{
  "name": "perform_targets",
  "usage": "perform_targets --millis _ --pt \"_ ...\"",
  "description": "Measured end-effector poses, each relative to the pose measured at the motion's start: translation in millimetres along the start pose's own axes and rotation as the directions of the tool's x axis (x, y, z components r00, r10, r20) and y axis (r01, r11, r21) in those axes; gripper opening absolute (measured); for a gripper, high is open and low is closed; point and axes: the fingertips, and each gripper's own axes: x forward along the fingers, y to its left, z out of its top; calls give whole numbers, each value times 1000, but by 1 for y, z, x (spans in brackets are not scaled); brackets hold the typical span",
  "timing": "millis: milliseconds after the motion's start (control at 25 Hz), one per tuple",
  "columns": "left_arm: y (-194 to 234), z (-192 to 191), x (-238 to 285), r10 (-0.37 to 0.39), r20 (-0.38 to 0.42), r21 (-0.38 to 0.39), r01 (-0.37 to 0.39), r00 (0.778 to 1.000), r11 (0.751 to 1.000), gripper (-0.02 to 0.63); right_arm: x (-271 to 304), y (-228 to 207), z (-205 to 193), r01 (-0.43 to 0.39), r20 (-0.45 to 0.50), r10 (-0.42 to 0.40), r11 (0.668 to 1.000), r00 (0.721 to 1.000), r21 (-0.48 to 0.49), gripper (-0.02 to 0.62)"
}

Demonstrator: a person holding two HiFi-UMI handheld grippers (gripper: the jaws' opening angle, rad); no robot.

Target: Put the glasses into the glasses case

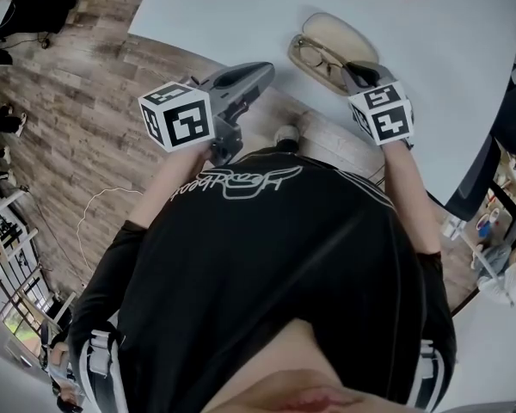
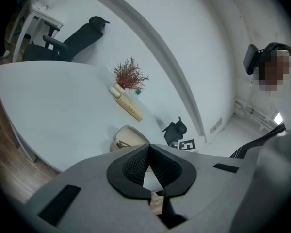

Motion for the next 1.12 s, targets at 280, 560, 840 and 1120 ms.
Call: perform_targets --millis 280,560,840,1120 --pt "-1 0 -1 -5 7 0 5 1000 1000 6 1 0 1 -5 -21 5 1000 1000 23 32" --pt "-2 2 -1 -8 11 3 8 1000 1000 6 4 1 2 6 -48 -5 1000 999 28 34" --pt "-3 1 -1 -8 3 3 8 1000 1000 6 9 -2 13 2 -14 -1 999 1000 44 37" --pt "-11 -8 -8 3 14 10 -3 1000 1000 6 -9 -24 19 91 112 -107 986 988 143 69"
